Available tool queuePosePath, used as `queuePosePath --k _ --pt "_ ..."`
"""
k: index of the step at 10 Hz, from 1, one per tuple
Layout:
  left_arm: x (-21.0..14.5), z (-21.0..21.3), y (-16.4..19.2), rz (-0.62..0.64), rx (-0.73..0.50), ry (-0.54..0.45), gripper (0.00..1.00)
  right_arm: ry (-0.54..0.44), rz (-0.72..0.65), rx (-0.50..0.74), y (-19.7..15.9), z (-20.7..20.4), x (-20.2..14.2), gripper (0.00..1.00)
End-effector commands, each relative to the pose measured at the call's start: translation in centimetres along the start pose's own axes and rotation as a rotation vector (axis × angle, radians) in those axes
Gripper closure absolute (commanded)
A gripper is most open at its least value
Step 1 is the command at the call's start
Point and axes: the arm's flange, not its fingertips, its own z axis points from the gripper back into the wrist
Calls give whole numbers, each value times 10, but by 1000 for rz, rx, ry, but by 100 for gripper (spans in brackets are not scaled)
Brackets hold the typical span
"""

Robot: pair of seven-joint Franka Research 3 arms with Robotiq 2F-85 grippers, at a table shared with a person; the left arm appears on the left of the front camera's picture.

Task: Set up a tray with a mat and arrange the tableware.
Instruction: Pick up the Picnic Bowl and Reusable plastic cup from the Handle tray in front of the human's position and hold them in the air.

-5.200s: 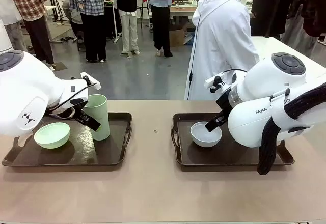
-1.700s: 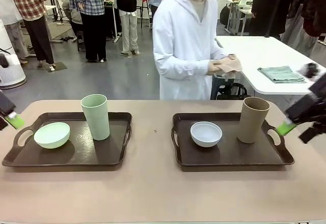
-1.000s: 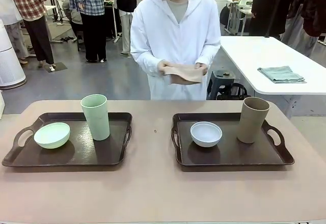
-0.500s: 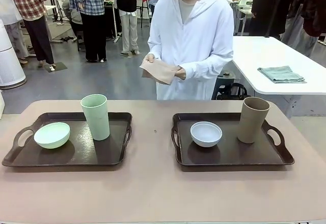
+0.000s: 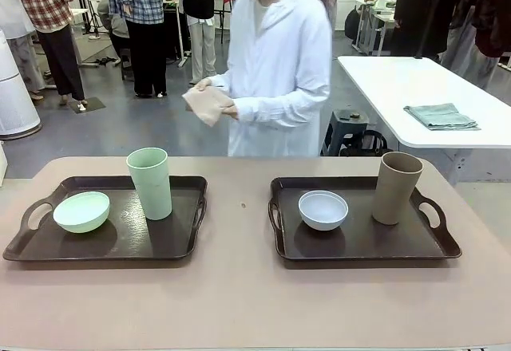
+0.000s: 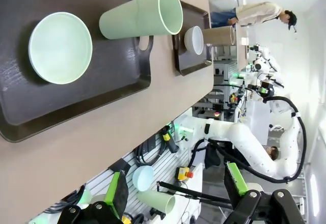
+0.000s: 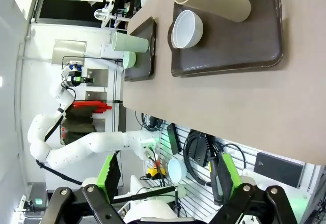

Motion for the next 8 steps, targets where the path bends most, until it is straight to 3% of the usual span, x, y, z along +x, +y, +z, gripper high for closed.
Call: queuePosePath --k 1,8 --pt "-2 0 1 5 -15 -6 0 -5 19 20 1 0 1 0" --pt "-2 0 1 5 -15 -6 0 -5 19 20 1 0 1 0"
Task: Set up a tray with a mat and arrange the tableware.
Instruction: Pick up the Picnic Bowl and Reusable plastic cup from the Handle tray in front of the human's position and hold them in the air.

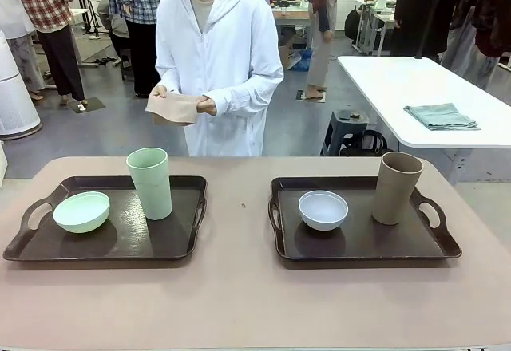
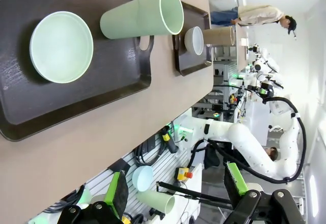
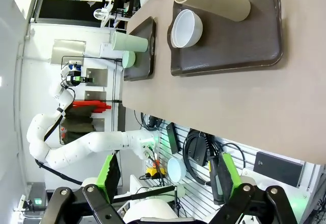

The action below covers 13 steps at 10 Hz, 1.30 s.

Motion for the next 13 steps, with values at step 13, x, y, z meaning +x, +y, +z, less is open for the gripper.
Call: queuePosePath --k 13 --pt "-1 -1 0 0 -13 -4 0 -8 17 23 0 1 1 0"
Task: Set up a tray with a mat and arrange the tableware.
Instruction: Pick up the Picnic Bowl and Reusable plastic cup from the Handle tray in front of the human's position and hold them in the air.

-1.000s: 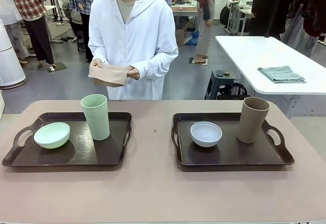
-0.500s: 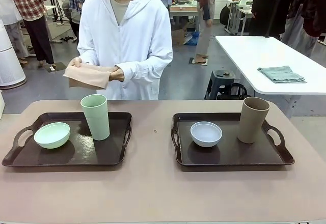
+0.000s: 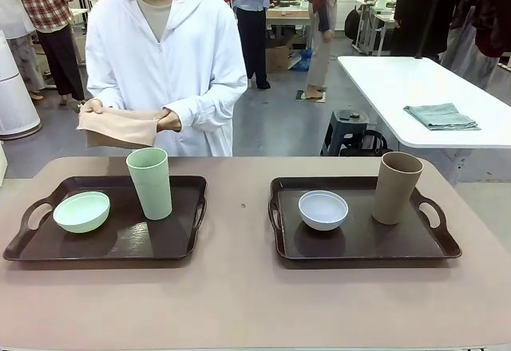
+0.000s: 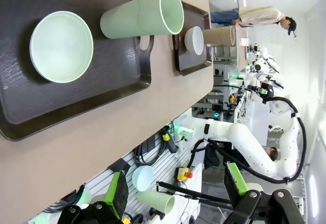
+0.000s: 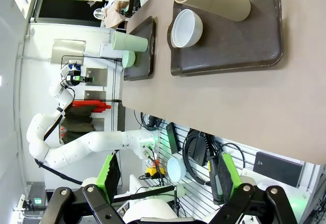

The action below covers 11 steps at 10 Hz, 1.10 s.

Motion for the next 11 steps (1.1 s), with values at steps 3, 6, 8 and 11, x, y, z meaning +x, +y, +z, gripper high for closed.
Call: queuePosePath --k 3,6,8,11 --pt "-1 0 0 0 -13 -5 0 -9 15 23 0 1 1 0" --pt "-1 0 0 0 -13 -5 0 -9 15 23 0 1 1 0" --pt "-1 0 0 0 -13 -5 0 -9 15 23 0 1 1 0" --pt "-1 0 0 0 -13 -5 0 -9 15 23 0 1 1 0"
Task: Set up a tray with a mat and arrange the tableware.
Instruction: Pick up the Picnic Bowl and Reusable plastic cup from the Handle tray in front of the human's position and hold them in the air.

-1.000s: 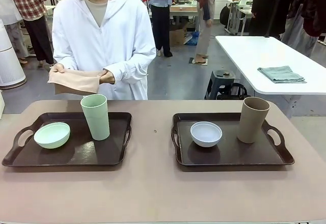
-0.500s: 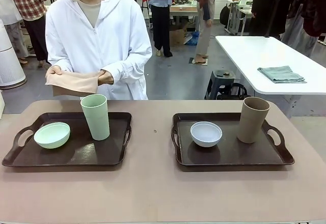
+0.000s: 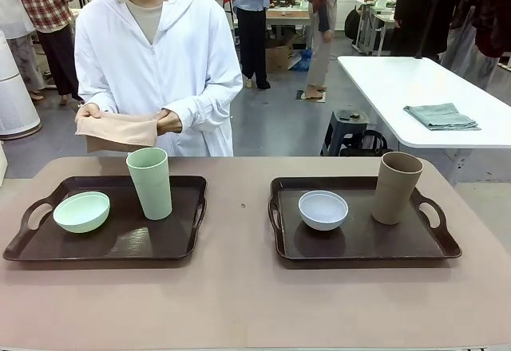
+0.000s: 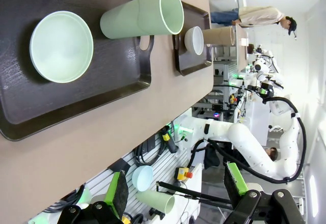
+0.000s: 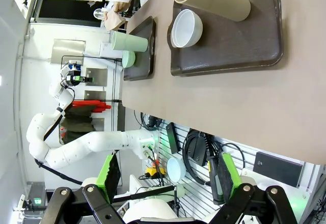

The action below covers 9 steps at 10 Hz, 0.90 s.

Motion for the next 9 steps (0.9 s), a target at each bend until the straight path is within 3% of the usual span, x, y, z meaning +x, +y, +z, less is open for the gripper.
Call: queuePosePath --k 1,2,4,9 --pt "-1 0 0 0 -13 -5 0 -9 14 23 0 1 2 0" --pt "-1 0 0 0 -13 -5 0 0 0 0 0 0 0 0" --pt "2 4 -6 -8 74 -2 0 15 201 -1 8 1 6 0" --pt "2 -1 -100 -67 543 -1 0 50 623 -237 122 -85 85 0"
